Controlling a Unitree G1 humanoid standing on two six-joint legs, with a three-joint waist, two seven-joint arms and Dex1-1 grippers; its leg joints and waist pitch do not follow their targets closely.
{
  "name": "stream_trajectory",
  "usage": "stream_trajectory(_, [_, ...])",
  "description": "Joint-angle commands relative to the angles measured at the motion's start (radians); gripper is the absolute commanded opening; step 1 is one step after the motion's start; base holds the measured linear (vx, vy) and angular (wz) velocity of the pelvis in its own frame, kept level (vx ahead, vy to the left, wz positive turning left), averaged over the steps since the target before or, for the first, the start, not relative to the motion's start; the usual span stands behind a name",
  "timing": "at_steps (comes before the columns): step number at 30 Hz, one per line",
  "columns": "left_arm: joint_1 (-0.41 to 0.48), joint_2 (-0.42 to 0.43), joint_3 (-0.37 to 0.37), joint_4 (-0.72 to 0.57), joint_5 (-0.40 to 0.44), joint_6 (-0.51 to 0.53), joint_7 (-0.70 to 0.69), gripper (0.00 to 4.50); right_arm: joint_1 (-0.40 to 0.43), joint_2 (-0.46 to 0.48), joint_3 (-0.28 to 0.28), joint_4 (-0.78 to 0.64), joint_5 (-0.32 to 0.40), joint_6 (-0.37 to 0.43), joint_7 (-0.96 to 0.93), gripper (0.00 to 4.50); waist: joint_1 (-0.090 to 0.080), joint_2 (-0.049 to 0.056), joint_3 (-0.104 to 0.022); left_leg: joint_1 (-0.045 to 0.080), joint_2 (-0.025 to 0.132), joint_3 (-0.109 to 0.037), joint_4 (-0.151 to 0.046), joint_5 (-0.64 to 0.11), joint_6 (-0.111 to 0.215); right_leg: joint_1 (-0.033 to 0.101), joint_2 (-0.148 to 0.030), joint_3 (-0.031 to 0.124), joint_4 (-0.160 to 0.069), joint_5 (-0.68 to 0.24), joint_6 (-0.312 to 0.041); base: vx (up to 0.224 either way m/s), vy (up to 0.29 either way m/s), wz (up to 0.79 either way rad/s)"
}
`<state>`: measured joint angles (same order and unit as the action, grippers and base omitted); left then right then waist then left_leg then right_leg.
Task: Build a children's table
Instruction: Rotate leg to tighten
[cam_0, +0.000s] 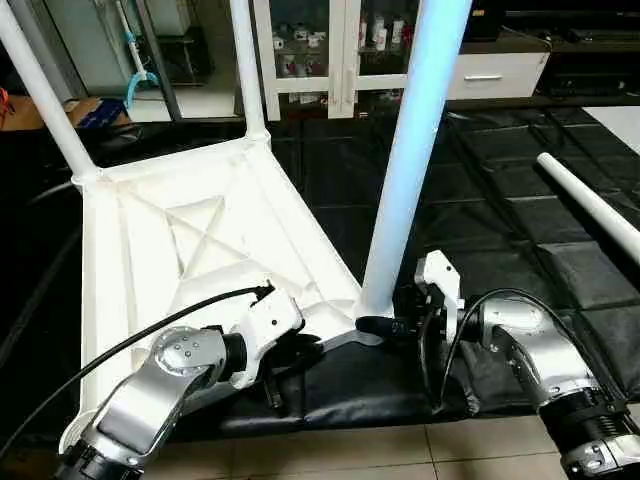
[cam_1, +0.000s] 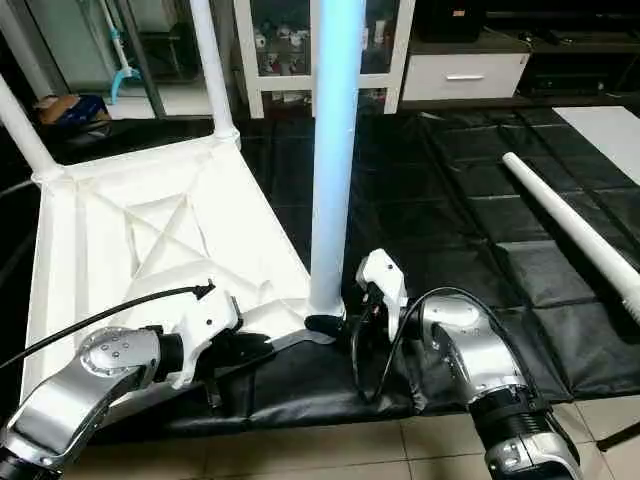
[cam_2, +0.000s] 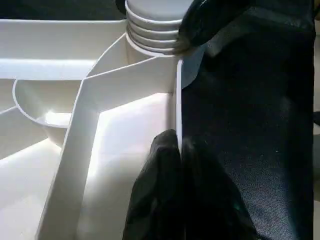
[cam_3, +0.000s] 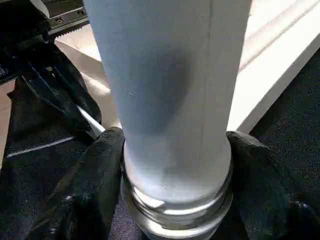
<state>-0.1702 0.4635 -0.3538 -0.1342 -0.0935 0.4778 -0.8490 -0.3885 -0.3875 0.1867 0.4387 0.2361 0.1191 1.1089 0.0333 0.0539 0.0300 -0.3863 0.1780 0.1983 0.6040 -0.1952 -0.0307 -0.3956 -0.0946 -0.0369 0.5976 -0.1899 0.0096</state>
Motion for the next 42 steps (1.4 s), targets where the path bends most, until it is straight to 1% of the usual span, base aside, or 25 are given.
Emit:
stream_trajectory(1, [0.008, 0.013, -0.045, -0.004, -0.008, 0.024, -0.041, 0.00, -0.010, 0.003, -0.012, 0.007, -0.009, -0.017, -0.018, 2.71, -0.002, -0.010, -0.057, 0.023, 0.046, -0.020, -0.068, -0.132, 0.087, 0.039, -0.036, 0.023, -0.049, -0.045, -0.272, 0.000, 0.000, 0.00])
stream_trajectory(5, [0.000, -0.001, -0.046, 0.017, 0.015, 0.046, -0.002, 0.00, -0.022, 0.030, -0.024, 0.049, -0.050, -0.039, -0.128, 2.70, -0.006, -0.010, -0.052, 0.023, 0.045, -0.020, -0.073, -0.179, 0.070, 0.036, -0.036, 0.023, -0.057, -0.112, -0.264, 0.000, 0.000, 0.00])
stream_trajectory(9, [-0.033, -0.063, -0.043, 0.075, 0.067, 0.079, 0.106, 0.00, -0.036, 0.089, -0.040, 0.088, -0.115, -0.036, -0.333, 2.70, -0.021, -0.008, -0.044, 0.025, 0.044, -0.024, -0.084, -0.290, 0.005, 0.030, -0.035, 0.024, -0.070, -0.261, -0.221, 0.000, 0.000, 0.00])
stream_trajectory(11, [-0.071, -0.146, -0.015, 0.139, 0.096, 0.117, 0.231, 0.00, -0.035, 0.164, -0.082, 0.096, -0.126, 0.013, -0.522, 2.69, -0.032, -0.010, -0.043, 0.029, 0.041, -0.028, -0.087, -0.343, -0.025, 0.025, -0.037, 0.025, -0.079, -0.347, -0.188, -0.026, -0.001, 0.00])
stream_trajectory(13, [-0.100, -0.197, 0.000, 0.177, 0.108, 0.138, 0.296, 0.00, -0.026, 0.217, -0.103, 0.093, -0.136, 0.036, -0.639, 2.69, -0.039, -0.010, -0.040, 0.026, 0.040, -0.031, -0.090, -0.374, -0.039, 0.022, -0.036, 0.023, -0.085, -0.399, -0.161, -0.052, 0.000, -0.02])
stream_trajectory(14, [-0.104, -0.203, 0.002, 0.183, 0.109, 0.140, 0.304, 0.00, -0.026, 0.223, -0.104, 0.094, -0.138, 0.039, -0.651, 2.69, -0.037, -0.009, -0.042, 0.029, 0.038, -0.033, -0.090, -0.380, -0.043, 0.020, -0.037, 0.022, -0.088, -0.413, -0.152, 0.000, 0.000, 0.00])
stream_trajectory(16, [-0.144, -0.264, 0.024, 0.241, 0.121, 0.147, 0.383, 0.00, -0.032, 0.277, -0.121, 0.115, -0.148, 0.052, -0.769, 2.69, -0.043, -0.007, -0.043, 0.025, 0.038, -0.037, -0.093, -0.399, -0.046, 0.020, -0.038, 0.020, -0.093, -0.426, -0.132, 0.000, 0.000, 0.00])
stream_trajectory(17, [-0.145, -0.265, 0.025, 0.242, 0.121, 0.147, 0.384, 0.00, -0.032, 0.278, -0.122, 0.115, -0.148, 0.052, -0.771, 2.69, -0.045, -0.007, -0.041, 0.025, 0.036, -0.036, -0.092, -0.405, -0.045, 0.016, -0.036, 0.020, -0.095, -0.429, -0.130, 0.000, 0.000, 0.00])
stream_trajectory(18, [-0.185, -0.316, 0.040, 0.302, 0.131, 0.136, 0.447, 0.00, -0.051, 0.327, -0.144, 0.143, -0.156, 0.048, -0.890, 2.69, -0.047, -0.006, -0.042, 0.028, 0.035, -0.037, -0.092, -0.421, -0.050, 0.013, -0.036, 0.018, -0.098, -0.442, -0.124, 0.000, 0.000, 0.00])
stream_trajectory(19, [-0.200, -0.332, 0.041, 0.326, 0.137, 0.128, 0.466, 0.00, -0.061, 0.343, -0.142, 0.152, -0.163, 0.036, -0.917, 2.69, -0.050, -0.004, -0.042, 0.034, 0.033, -0.037, -0.090, -0.442, -0.052, 0.007, -0.036, 0.017, -0.105, -0.466, -0.118, 0.000, 0.000, 0.00])
stream_trajectory(20, [-0.200, -0.332, 0.041, 0.326, 0.137, 0.128, 0.466, 0.00, -0.061, 0.343, -0.142, 0.152, -0.163, 0.036, -0.917, 2.69, -0.050, -0.006, -0.043, 0.035, 0.033, -0.038, -0.090, -0.445, -0.051, 0.007, -0.036, 0.016, -0.106, -0.468, -0.113, 0.000, 0.000, 0.00])
stream_trajectory(21, [-0.217, -0.348, 0.038, 0.354, 0.147, 0.117, 0.474, 0.00, -0.074, 0.358, -0.128, 0.161, -0.186, 0.006, -0.941, 2.69, -0.050, -0.006, -0.043, 0.028, 0.033, -0.041, -0.093, -0.443, -0.047, 0.012, -0.037, 0.015, -0.105, -0.459, -0.108, 0.000, 0.000, 0.00])
stream_trajectory(22, [-0.222, -0.354, 0.038, 0.363, 0.150, 0.117, 0.478, 0.00, -0.077, 0.364, -0.125, 0.160, -0.194, 0.003, -0.949, 2.69, -0.050, -0.005, -0.045, 0.030, 0.034, -0.039, -0.092, -0.444, -0.044, 0.008, -0.037, 0.016, -0.107, -0.447, -0.106, 0.000, 0.000, 0.00])
stream_trajectory(25, [-0.226, -0.358, 0.036, 0.372, 0.150, 0.112, 0.477, 0.00, -0.078, 0.377, -0.136, 0.155, -0.184, 0.002, -0.959, 2.69, -0.049, -0.003, -0.046, 0.024, 0.036, -0.039, -0.096, -0.423, -0.036, 0.014, -0.035, 0.016, -0.100, -0.376, -0.121, 0.000, 0.000, 0.00])
stream_trajectory(28, [-0.224, -0.347, 0.031, 0.377, 0.149, 0.103, 0.470, 0.00, -0.075, 0.380, -0.126, 0.152, -0.163, 0.007, -0.898, 2.69, -0.049, -0.002, -0.046, 0.023, 0.037, -0.037, -0.097, -0.419, -0.030, 0.016, -0.035, 0.017, -0.097, -0.346, -0.136, 0.000, 0.000, 0.00])
stream_trajectory(30, [-0.207, -0.313, 0.020, 0.360, 0.148, 0.085, 0.432, 0.00, -0.048, 0.372, -0.121, 0.097, -0.111, -0.024, -0.779, 2.69, -0.047, -0.002, -0.047, 0.022, 0.038, -0.037, -0.097, -0.415, -0.024, 0.018, -0.038, 0.019, -0.096, -0.336, -0.141, 0.000, 0.000, 0.00])
stream_trajectory(32, [-0.201, -0.301, 0.015, 0.351, 0.148, 0.080, 0.417, 0.00, -0.041, 0.365, -0.115, 0.080, -0.108, -0.040, -0.759, 3.25, -0.043, -0.003, -0.048, 0.020, 0.041, -0.035, -0.096, -0.391, -0.015, 0.020, -0.040, 0.021, -0.094, -0.308, -0.145, 0.000, 0.000, 0.00])
stream_trajectory(34, [-0.179, -0.258, -0.007, 0.310, 0.141, 0.062, 0.348, 0.00, -0.030, 0.344, -0.116, 0.032, -0.076, -0.034, -0.694, 3.39, -0.043, -0.004, -0.050, 0.014, 0.042, -0.033, -0.096, -0.348, 0.001, 0.026, -0.039, 0.021, -0.088, -0.269, -0.163, 0.000, 0.000, 0.00])
stream_trajectory(36, [-0.160, -0.222, -0.028, 0.278, 0.135, 0.050, 0.291, 0.00, -0.027, 0.326, -0.118, 0.002, -0.049, -0.018, -0.641, 3.60, -0.043, -0.002, -0.052, 0.015, 0.042, -0.032, -0.094, -0.331, 0.009, 0.025, -0.038, 0.020, -0.086, -0.261, -0.170, 0.000, 0.000, 0.00])
stream_trajectory(37, [-0.138, -0.177, -0.060, 0.241, 0.128, 0.035, 0.221, 0.00, -0.023, 0.300, -0.113, -0.030, -0.031, -0.001, -0.584, 3.73, -0.041, -0.004, -0.053, 0.012, 0.042, -0.035, -0.094, -0.315, 0.014, 0.033, -0.039, 0.019, -0.085, -0.250, -0.172, 0.000, 0.000, 0.00])
stream_trajectory(38, [-0.124, -0.146, -0.082, 0.216, 0.123, 0.024, 0.175, 0.00, -0.021, 0.281, -0.109, -0.051, -0.020, 0.011, -0.544, 3.79, -0.044, -0.002, -0.055, 0.007, 0.043, -0.035, -0.093, -0.286, 0.024, 0.036, -0.040, 0.019, -0.078, -0.216, -0.178, 0.000, 0.000, 0.00])
stream_trajectory(39, [-0.086, -0.076, -0.119, 0.145, 0.096, 0.006, 0.073, 0.00, -0.017, 0.220, -0.093, -0.096, -0.011, 0.033, -0.455, 3.83, -0.041, 0.003, -0.054, 0.014, 0.046, -0.033, -0.092, -0.276, 0.028, 0.030, -0.038, 0.018, -0.079, -0.198, -0.188, 0.000, 0.000, 0.00])
stream_trajectory(40, [-0.085, -0.075, -0.119, 0.144, 0.095, 0.006, 0.071, 0.00, -0.017, 0.219, -0.092, -0.097, -0.011, 0.033, -0.453, 3.91, -0.039, 0.004, -0.055, 0.018, 0.047, -0.033, -0.090, -0.274, 0.029, 0.029, -0.037, 0.018, -0.075, -0.182, -0.195, 0.000, 0.000, 0.00])
stream_trajectory(41, [-0.073, -0.057, -0.124, 0.120, 0.084, 0.005, 0.047, 0.00, -0.016, 0.195, -0.085, -0.110, -0.010, 0.041, -0.421, 4.04, -0.041, 0.004, -0.051, 0.015, 0.047, -0.029, -0.092, -0.256, 0.032, 0.028, -0.034, 0.019, -0.072, -0.155, -0.209, 0.000, 0.000, 0.00])
stream_trajectory(42, [-0.058, -0.039, -0.122, 0.089, 0.067, 0.011, 0.025, 0.00, -0.013, 0.156, -0.075, -0.126, -0.008, 0.059, -0.370, 4.15, -0.035, 0.006, -0.054, 0.021, 0.047, -0.028, -0.090, -0.256, 0.031, 0.028, -0.033, 0.018, -0.071, -0.147, -0.215, 0.000, 0.000, 0.00])
